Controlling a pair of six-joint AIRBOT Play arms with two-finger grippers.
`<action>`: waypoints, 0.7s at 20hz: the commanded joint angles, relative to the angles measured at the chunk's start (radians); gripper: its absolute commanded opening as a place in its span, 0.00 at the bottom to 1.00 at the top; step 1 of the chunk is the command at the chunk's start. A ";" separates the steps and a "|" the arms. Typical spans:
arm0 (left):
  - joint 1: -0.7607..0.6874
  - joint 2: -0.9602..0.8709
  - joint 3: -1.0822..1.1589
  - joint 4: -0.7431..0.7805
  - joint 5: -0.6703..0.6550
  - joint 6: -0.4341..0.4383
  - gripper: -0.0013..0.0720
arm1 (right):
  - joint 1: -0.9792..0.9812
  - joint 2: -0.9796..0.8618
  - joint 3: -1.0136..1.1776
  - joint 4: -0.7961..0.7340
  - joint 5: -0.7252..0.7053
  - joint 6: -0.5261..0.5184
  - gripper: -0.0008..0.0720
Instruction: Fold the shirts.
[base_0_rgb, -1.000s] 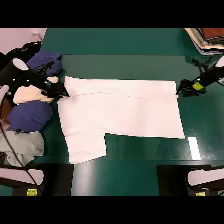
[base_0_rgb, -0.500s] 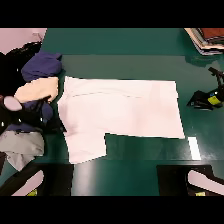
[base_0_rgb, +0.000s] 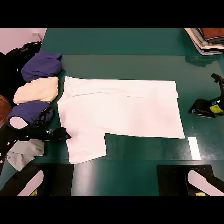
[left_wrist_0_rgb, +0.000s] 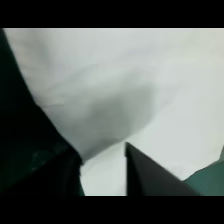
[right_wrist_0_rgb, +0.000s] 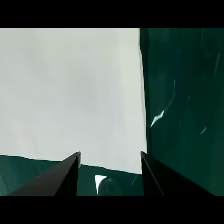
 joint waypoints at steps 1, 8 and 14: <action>0.000 0.004 -0.011 -0.024 0.012 0.021 0.10 | -0.032 0.046 -0.079 -0.022 0.014 -0.021 0.60; 0.000 0.005 -0.010 -0.030 -0.048 0.068 0.05 | -0.398 0.051 -0.378 0.149 -0.048 -0.099 0.61; 0.000 0.005 -0.010 -0.056 -0.049 0.074 0.05 | -0.398 -0.098 -0.467 0.277 -0.141 -0.158 0.45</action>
